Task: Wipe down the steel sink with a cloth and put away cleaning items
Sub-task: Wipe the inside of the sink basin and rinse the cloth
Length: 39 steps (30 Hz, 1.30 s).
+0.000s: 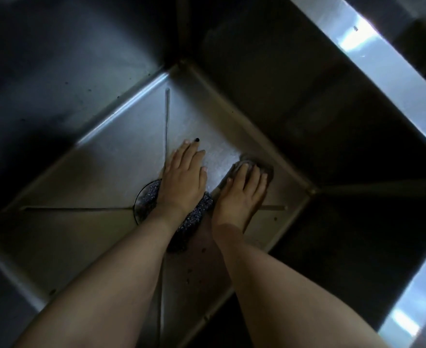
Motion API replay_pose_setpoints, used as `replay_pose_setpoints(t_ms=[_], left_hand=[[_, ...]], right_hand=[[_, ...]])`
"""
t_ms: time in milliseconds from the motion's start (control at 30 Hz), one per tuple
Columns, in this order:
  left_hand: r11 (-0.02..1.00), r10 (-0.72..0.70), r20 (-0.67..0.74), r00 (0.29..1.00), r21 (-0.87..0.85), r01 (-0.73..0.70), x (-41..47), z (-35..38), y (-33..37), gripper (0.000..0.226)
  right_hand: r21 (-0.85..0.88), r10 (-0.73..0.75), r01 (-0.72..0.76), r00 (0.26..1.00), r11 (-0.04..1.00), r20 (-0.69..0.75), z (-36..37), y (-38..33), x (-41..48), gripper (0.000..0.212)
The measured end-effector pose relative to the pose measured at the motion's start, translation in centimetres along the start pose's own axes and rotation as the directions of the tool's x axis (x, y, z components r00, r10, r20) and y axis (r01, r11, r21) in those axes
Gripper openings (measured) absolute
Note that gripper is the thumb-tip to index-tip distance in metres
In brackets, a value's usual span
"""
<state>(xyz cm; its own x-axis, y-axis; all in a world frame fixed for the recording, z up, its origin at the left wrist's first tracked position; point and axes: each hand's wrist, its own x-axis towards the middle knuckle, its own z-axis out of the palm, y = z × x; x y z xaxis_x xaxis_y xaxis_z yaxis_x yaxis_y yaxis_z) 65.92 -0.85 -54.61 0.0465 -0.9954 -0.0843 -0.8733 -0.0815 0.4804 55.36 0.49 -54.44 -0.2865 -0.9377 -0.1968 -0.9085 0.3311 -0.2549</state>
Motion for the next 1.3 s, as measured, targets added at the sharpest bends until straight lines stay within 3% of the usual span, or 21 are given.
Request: replay_pose_setpoints(t_ms=[233, 467, 600, 867, 1000, 1133, 1300], left_hand=[[0.999, -0.008, -0.008, 1.0, -0.033, 0.008, 0.0, -0.1, 0.1, 0.046], [0.999, -0.005, -0.017, 1.0, -0.054, 0.004, 0.1, -0.3, 0.1, 0.046], [0.999, 0.002, -0.009, 1.0, -0.053, -0.003, 0.0, -0.4, 0.0, 0.044], [0.999, 0.0, 0.001, 1.0, -0.054, 0.0, -0.1, -0.4, 0.0, 0.044], [0.998, -0.001, 0.002, 1.0, -0.056, 0.001, -0.1, -0.4, 0.0, 0.047], [0.999, 0.001, 0.01, 1.0, -0.05, 0.0, -0.1, -0.4, -0.1, 0.05], [0.999, 0.002, 0.007, 1.0, -0.049, -0.002, -0.1, -0.6, 0.1, 0.05]], right_hand=[[0.002, -0.235, 0.235, 0.971, 0.972, 0.039, -0.5, -0.1, 1.7, 0.048], [0.008, -0.232, 0.231, 0.973, 0.973, 0.023, -1.1, -0.3, 4.0, 0.049], [-0.018, -0.168, 0.169, 0.985, 0.985, 0.03, -1.1, 0.1, 4.6, 0.052], [-0.037, 0.088, -0.09, 0.995, 0.995, -0.054, -1.2, 1.2, 1.4, 0.05], [-0.058, -0.085, 0.089, 0.994, 0.994, 0.061, -0.8, 0.7, 0.6, 0.05], [-0.073, -0.335, 0.346, 0.933, 0.935, 0.13, -1.0, 0.5, 2.1, 0.05], [-0.096, -0.387, 0.402, 0.911, 0.911, 0.141, -1.7, -0.5, 5.9, 0.05]])
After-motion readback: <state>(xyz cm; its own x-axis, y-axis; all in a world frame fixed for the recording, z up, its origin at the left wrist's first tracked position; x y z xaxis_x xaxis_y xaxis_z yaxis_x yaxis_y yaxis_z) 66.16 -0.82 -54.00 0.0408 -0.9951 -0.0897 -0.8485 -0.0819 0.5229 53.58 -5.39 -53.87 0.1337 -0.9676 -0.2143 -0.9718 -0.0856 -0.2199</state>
